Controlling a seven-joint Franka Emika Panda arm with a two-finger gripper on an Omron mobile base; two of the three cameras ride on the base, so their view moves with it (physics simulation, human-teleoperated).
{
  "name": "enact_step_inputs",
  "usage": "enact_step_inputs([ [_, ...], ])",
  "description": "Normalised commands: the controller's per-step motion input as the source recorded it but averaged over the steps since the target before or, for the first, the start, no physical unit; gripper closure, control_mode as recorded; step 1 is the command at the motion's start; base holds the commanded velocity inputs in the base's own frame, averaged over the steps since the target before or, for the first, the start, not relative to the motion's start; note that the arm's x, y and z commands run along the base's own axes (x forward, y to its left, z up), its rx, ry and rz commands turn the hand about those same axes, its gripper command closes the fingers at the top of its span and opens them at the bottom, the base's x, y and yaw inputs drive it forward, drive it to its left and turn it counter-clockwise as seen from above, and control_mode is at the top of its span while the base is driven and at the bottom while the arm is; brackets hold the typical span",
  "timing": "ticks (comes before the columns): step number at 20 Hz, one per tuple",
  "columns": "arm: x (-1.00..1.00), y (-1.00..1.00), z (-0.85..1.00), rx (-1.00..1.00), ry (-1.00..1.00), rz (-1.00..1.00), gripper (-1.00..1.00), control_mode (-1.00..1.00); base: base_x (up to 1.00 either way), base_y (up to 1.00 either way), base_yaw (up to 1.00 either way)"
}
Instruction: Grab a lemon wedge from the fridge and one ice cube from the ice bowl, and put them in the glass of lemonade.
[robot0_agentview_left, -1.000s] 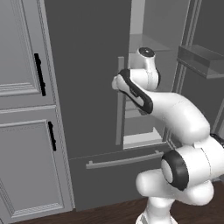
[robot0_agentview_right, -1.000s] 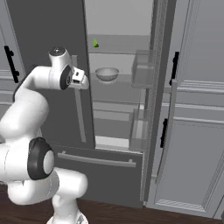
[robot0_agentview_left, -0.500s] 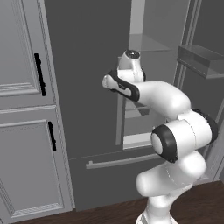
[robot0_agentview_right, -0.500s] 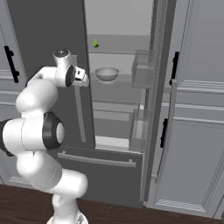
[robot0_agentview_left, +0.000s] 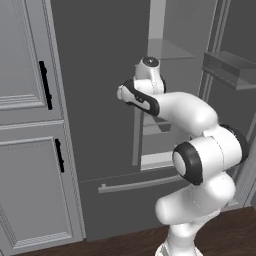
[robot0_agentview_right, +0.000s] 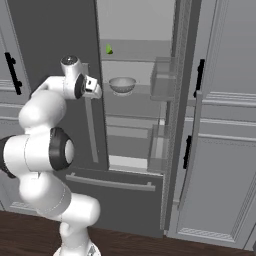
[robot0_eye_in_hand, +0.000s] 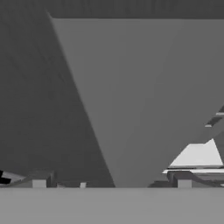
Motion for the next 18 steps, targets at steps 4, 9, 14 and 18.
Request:
enact_step_inputs([
  [4,-0.15,-0.13,0.00,0.00,-0.22,0.00,-1.00,-1.00,0.00,0.00,0.00],
  [9,-0.03,-0.13,0.00,0.00,-0.11,0.00,-1.00,-1.00,0.00,0.00,0.00],
  [14,0.34,-0.17,-0.01,0.00,0.00,0.00,-1.00,-1.00,0.00,0.00,0.00],
  [18,0.43,-0.09,-0.12,0.00,-0.02,0.02,-1.00,-1.00,0.00,0.00,0.00],
])
